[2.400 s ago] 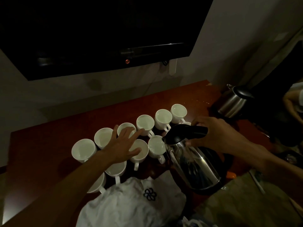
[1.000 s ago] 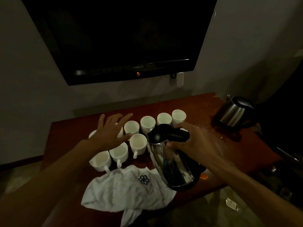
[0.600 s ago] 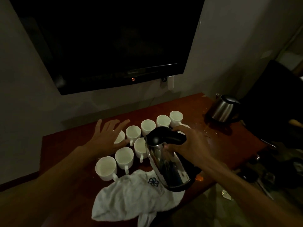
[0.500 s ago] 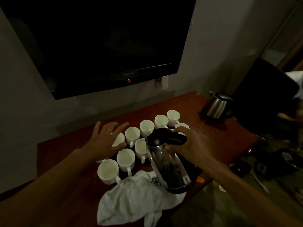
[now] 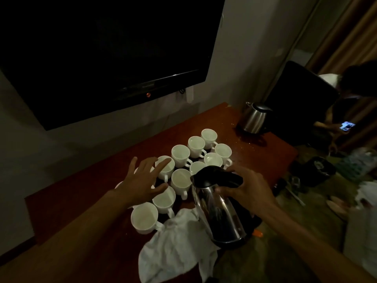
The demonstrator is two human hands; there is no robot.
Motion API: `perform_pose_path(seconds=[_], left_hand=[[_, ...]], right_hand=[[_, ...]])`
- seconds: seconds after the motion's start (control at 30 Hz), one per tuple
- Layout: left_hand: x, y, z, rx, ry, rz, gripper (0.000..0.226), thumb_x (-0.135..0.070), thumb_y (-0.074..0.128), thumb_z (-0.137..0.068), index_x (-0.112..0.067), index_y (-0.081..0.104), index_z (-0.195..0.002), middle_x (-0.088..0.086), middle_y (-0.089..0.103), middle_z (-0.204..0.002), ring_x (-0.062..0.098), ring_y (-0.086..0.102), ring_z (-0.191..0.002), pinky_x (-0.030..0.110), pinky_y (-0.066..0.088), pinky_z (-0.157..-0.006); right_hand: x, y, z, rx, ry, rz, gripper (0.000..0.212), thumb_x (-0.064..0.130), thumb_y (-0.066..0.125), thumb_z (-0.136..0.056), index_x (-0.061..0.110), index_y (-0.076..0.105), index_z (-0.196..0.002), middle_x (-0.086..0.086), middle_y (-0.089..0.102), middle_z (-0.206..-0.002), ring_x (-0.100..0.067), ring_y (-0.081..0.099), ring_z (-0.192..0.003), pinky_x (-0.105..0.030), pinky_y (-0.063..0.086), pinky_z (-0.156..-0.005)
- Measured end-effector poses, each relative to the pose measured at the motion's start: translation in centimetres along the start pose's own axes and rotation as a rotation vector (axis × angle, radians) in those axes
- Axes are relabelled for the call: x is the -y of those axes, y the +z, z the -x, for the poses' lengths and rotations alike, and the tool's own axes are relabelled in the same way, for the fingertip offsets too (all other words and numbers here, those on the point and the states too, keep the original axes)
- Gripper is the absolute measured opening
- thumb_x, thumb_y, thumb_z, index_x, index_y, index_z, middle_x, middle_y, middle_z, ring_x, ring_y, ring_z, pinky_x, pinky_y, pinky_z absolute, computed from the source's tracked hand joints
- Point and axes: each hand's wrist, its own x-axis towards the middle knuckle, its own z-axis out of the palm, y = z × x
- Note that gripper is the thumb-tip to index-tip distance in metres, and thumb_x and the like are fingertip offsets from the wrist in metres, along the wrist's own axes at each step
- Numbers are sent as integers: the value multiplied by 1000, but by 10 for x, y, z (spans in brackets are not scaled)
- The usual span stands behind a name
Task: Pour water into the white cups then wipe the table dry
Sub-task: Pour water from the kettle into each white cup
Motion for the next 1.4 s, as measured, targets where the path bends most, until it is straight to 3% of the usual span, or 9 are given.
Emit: perform_pose_path(seconds=[0.17,0.37,0.8,1.0,1.23,1.4], left_hand=[[7,11,-14,46,57,-45,79,-67,38,-96,-43,-9,-155,4,12,-165,19,5,-152,58,-10,-119],[16,29,-26,45,75,-7,79,-67,39,-96,-43,-7,-156,4,12,-165,18,5,-153,55,-14,-117],[45,59,-43,65,112,53,82,-72,36,-93,-47,-13,-153,4,9,-166,21,3,-153,55,-18,-115],[51,72,-50,71,97,70,81,-73,35,-92,-47,-10,-153,4,9,-166,22,5,-153,56,-16,-115],[42,74,-45,93,120,86,75,-66,36,-97,-39,1,-158,3,12,-164,19,7,-152,60,-12,-118],[45,75,-47,79,111,84,77,-67,37,-96,-40,1,-157,3,11,-165,21,7,-152,61,-13,-118]], right_hand=[[9,5,-10,8,9,59,61,64,71,-58,35,63,-112,11,70,-107,-7,66,-92,-32,57,-78],[20,7,-32,79,51,136,56,47,84,-69,32,61,-118,6,71,-113,-11,67,-99,-40,59,-84],[38,16,-71,244,96,166,49,43,85,-71,26,64,-112,9,70,-102,-9,68,-88,-36,60,-80],[41,15,-81,276,69,199,45,48,84,-69,25,66,-103,6,72,-95,-12,69,-86,-41,61,-78],[41,12,-95,286,40,271,40,48,84,-67,32,65,-98,17,65,-80,1,64,-67,-23,59,-61],[37,14,-102,284,26,332,49,53,83,-65,32,63,-105,17,61,-81,-1,62,-69,-26,59,-62]])
